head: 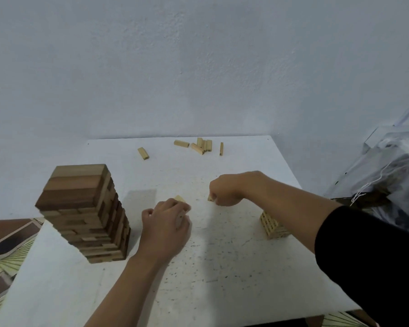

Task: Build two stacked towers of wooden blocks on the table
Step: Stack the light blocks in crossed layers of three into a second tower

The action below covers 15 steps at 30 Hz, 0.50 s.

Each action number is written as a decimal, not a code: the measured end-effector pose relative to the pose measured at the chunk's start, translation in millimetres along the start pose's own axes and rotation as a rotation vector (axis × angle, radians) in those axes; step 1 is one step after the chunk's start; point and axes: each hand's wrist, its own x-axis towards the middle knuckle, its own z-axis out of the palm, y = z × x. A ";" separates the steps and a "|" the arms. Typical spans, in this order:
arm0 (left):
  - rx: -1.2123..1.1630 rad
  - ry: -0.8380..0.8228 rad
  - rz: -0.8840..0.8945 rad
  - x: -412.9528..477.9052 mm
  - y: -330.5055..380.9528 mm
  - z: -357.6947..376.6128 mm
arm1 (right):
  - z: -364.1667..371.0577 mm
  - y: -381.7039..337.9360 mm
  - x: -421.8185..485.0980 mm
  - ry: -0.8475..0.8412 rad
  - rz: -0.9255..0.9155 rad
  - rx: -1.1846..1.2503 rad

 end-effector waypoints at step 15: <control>-0.167 0.006 -0.018 0.3 -13.2 10.0 | 28.3 -9.0 15.6 0.612 0.132 0.679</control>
